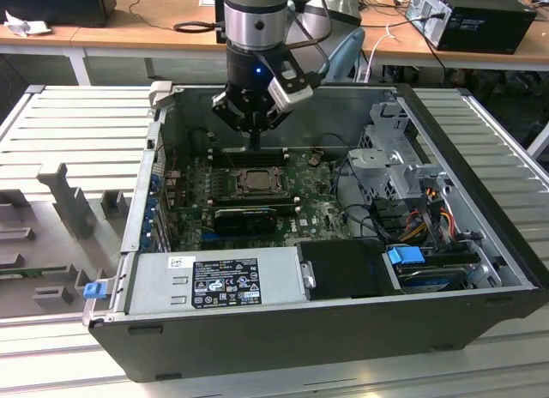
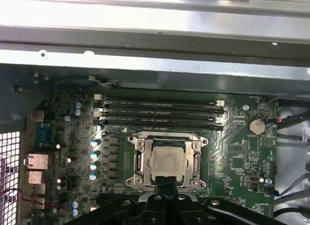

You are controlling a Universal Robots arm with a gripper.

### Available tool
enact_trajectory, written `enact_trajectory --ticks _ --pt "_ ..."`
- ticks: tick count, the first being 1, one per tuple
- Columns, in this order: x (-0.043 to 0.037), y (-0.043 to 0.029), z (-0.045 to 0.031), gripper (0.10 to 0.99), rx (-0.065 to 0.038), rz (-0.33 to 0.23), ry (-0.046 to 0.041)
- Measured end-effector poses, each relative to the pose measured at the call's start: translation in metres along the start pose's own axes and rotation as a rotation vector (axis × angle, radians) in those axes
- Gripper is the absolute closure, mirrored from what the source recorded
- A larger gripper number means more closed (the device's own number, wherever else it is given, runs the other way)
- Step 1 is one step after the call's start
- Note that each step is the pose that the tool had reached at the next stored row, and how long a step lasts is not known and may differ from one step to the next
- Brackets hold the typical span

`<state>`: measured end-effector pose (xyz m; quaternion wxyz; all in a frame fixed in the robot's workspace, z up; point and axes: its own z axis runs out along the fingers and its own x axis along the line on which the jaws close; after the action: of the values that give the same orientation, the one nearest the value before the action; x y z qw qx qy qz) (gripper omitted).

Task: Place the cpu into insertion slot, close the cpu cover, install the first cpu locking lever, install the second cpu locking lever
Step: 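Install the first cpu locking lever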

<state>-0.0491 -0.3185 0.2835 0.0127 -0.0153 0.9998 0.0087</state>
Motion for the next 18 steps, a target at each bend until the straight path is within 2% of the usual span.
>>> enact_trajectory --ticks 4,8,11,13,15,16,18 --pt "0.0002 0.0001 0.0015 0.98 0.001 0.061 -0.0011" --pt "0.0012 0.001 0.0034 0.98 0.002 0.074 -0.0014" --pt "0.0125 0.0014 0.0046 0.98 0.001 0.075 -0.0014" --pt "0.0266 0.0018 0.0057 0.98 0.001 0.076 -0.0013" --pt "0.0369 0.0022 0.0076 0.98 0.001 0.076 -0.0014" --pt "0.0409 0.0024 0.0088 0.98 0.001 0.076 -0.0016" --pt "0.0422 0.0023 0.0097 0.98 0.001 0.076 -0.0014"
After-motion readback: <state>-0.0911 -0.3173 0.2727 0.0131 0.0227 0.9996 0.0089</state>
